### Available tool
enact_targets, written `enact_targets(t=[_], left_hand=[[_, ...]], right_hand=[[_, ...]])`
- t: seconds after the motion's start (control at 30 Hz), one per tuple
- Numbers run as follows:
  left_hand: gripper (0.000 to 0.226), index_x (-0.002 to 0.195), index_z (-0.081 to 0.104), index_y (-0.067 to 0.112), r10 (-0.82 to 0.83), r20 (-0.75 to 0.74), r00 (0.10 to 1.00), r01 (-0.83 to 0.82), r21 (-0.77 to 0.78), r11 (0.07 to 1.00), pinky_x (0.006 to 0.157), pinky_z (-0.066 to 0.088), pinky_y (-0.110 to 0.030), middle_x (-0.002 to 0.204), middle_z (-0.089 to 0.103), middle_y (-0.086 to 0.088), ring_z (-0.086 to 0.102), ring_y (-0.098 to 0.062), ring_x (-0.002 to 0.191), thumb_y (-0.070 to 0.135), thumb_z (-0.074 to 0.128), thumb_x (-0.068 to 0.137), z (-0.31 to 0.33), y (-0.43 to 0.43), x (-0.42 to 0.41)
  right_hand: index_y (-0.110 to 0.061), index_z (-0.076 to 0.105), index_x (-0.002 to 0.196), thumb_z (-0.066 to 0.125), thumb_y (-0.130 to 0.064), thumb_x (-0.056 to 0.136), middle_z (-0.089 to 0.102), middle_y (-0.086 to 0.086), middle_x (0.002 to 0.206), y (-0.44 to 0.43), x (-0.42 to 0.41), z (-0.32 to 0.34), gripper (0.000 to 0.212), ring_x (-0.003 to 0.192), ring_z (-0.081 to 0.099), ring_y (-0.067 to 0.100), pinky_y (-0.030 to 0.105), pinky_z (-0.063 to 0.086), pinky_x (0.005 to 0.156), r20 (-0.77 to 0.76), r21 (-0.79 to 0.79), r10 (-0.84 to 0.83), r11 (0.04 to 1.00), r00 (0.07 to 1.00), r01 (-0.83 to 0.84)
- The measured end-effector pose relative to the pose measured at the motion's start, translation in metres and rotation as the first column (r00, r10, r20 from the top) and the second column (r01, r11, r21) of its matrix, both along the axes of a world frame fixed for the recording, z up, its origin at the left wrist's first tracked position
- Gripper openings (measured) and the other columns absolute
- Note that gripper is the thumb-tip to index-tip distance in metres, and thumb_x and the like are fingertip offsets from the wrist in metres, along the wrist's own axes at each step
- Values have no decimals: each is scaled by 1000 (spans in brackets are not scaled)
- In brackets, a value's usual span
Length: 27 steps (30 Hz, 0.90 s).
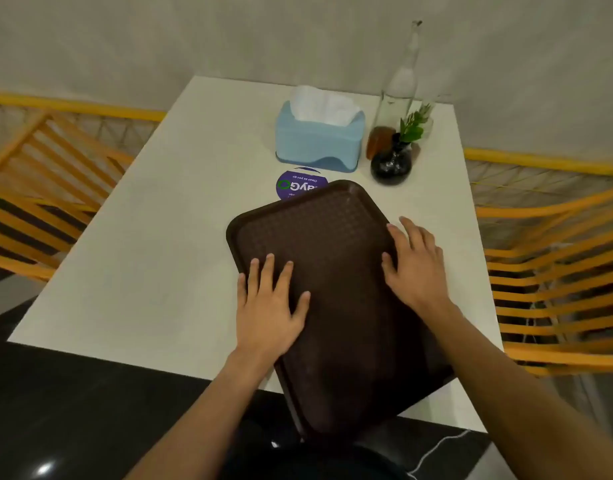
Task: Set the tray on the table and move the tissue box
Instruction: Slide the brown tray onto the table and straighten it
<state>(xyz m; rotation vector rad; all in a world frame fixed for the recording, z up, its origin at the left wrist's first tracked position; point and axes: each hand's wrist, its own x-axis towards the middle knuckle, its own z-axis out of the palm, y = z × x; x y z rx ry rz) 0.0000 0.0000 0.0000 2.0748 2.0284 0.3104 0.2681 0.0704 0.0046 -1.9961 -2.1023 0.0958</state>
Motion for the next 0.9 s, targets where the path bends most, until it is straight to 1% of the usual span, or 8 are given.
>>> enact_targets(t=[0.07, 0.13, 0.23, 0.5, 0.6, 0.7, 0.77, 0.9], left_hand=[[71, 158, 31, 27, 30, -9, 1000, -30, -19, 999, 125, 1, -46, 168, 19, -9, 3, -30, 156, 66, 26, 98, -2, -2, -1], [73, 159, 28, 26, 24, -30, 999, -25, -11, 1000, 125, -2, -44, 168, 17, -10, 2, -29, 156, 66, 22, 99, -7, -4, -4], [74, 158, 30, 23, 10, -77, 997, -11, -13, 1000, 126, -1, -45, 167, 22, -11, 5, -30, 156, 65, 18, 99, -11, -4, -5], [73, 157, 35, 21, -9, -114, 993, 9, 1, 1000, 126, 3, -46, 164, 30, -12, 15, -33, 154, 65, 21, 99, -12, 5, -34], [73, 156, 35, 22, -26, -110, 994, 25, -6, 1000, 126, 0, -44, 165, 29, -11, 13, -31, 155, 65, 23, 98, -12, 14, -64], [69, 156, 36, 21, -26, -54, 998, 27, 13, 1000, 126, 1, -42, 166, 25, -11, 8, -29, 155, 61, 29, 100, -11, 24, -97], [65, 156, 35, 18, 13, -16, 1000, -13, 43, 999, 125, 7, -42, 166, 23, -12, 9, -30, 155, 53, 37, 101, -8, 29, -119], [62, 156, 32, 14, 150, 90, 985, -153, 25, 988, 123, 22, -45, 164, 27, -13, 22, -31, 151, 35, 49, 100, -5, 31, -157]], right_hand=[[-17, 43, 149, 53, -32, 100, 41, 10, 154, 4, 10, 2, 52, 133, 42, 35, 53, 42, 103, 2, -1, -19, 1000, 1000, 19], [-15, 45, 147, 50, -30, 102, 51, 12, 140, 6, 17, -2, 47, 118, 54, 33, 48, 49, 94, -8, -22, -16, 1000, 1000, 16], [-15, 42, 150, 44, -27, 107, 56, 12, 132, 7, 13, -6, 45, 108, 62, 31, 43, 53, 89, -65, -77, -37, 997, 997, 32], [-15, 37, 154, 40, -24, 109, 54, 12, 130, 11, -17, -7, 46, 109, 60, 30, 42, 50, 96, -113, -122, -88, 990, 990, 74], [-15, 35, 155, 37, -24, 109, 52, 12, 129, 13, -42, -7, 47, 109, 59, 30, 44, 49, 99, -150, -142, -91, 987, 985, 70], [-16, 34, 156, 37, -24, 109, 51, 11, 129, 15, -72, -6, 47, 110, 58, 30, 44, 48, 101, -177, -153, -118, 984, 977, 91], [-16, 34, 156, 36, -24, 109, 50, 12, 131, 16, -94, -5, 47, 113, 57, 31, 44, 47, 103, -196, -160, -139, 981, 971, 108], [-15, 37, 154, 37, -22, 109, 51, 13, 136, 15, -133, -6, 45, 120, 54, 32, 44, 46, 106, -239, -148, -184, 977, 953, 152]])
